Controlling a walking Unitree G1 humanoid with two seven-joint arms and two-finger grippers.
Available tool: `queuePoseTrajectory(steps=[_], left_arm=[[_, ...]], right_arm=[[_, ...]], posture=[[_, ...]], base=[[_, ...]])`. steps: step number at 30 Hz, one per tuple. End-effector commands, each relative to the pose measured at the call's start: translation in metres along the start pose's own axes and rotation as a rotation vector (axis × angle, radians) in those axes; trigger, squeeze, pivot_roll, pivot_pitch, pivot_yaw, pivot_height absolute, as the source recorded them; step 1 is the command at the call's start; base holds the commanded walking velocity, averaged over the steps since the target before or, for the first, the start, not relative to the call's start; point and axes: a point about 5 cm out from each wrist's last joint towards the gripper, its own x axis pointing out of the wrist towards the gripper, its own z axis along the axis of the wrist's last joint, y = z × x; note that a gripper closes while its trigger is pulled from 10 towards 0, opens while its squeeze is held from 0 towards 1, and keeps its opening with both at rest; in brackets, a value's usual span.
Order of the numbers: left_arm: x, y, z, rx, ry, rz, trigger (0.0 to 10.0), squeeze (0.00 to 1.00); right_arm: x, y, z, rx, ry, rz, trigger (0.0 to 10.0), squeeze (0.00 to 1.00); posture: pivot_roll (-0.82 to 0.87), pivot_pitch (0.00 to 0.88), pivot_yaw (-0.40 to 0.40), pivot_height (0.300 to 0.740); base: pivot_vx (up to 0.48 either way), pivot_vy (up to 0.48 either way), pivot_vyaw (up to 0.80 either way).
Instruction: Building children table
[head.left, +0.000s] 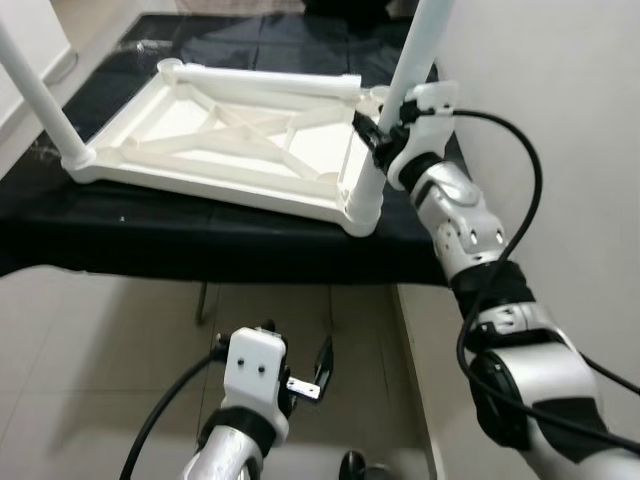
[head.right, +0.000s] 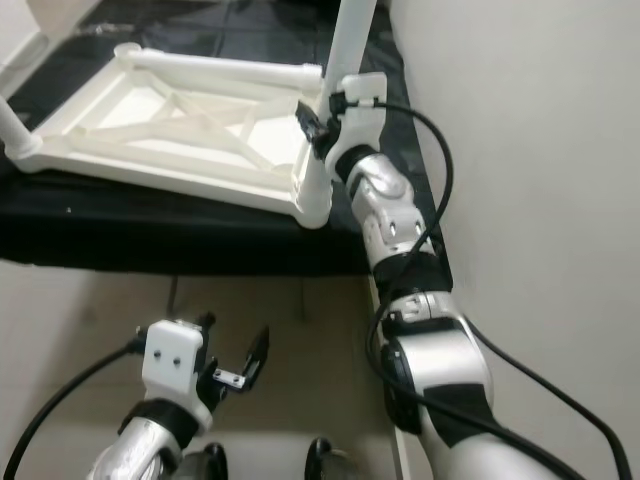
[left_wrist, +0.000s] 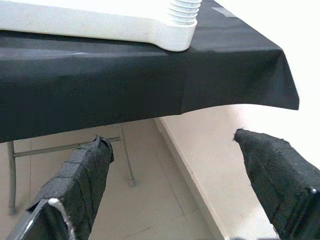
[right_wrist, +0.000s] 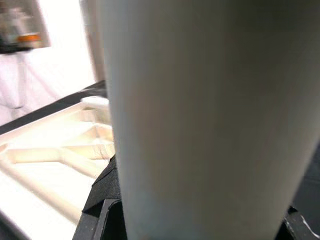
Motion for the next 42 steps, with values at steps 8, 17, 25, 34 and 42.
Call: queuePoseTrajectory(steps=[8,17,25,34,42], left_arm=[[0.001,0.004,-0.005,0.004,0.019,0.015,10.0,0.00],[0.000,0.004,-0.007,0.008,0.024,0.014,10.0,0.00],[0.000,0.008,-0.008,0.011,0.022,0.019,10.0,0.00],[0.002,0.002,-0.007,0.003,0.014,-0.009,10.0,0.00],[-0.002,-0.011,-0.004,-0.021,-0.010,-0.148,10.0,0.00]], right_arm=[[-0.015,0.007,-0.067,0.002,0.327,-0.455,10.0,0.00],[-0.030,0.020,-0.065,0.103,0.302,-0.934,10.0,0.00],[-0.035,0.042,-0.060,0.050,0.278,-1.065,10.0,0.00],[-0.034,0.056,-0.056,0.110,0.267,-1.140,10.0,0.00],[-0.031,0.056,-0.047,0.072,0.235,-1.142,10.0,0.00]], posture=[[0.07,0.310,-0.057,0.740],[0.08,0.306,-0.058,0.740],[0.08,0.299,-0.059,0.740],[0.10,0.283,-0.053,0.740],[0.10,0.282,-0.051,0.740]], base=[[0.000,0.000,0.00],[0.000,0.000,0.00],[0.000,0.000,0.00],[0.000,0.000,0.00],[0.000,0.000,0.00]])
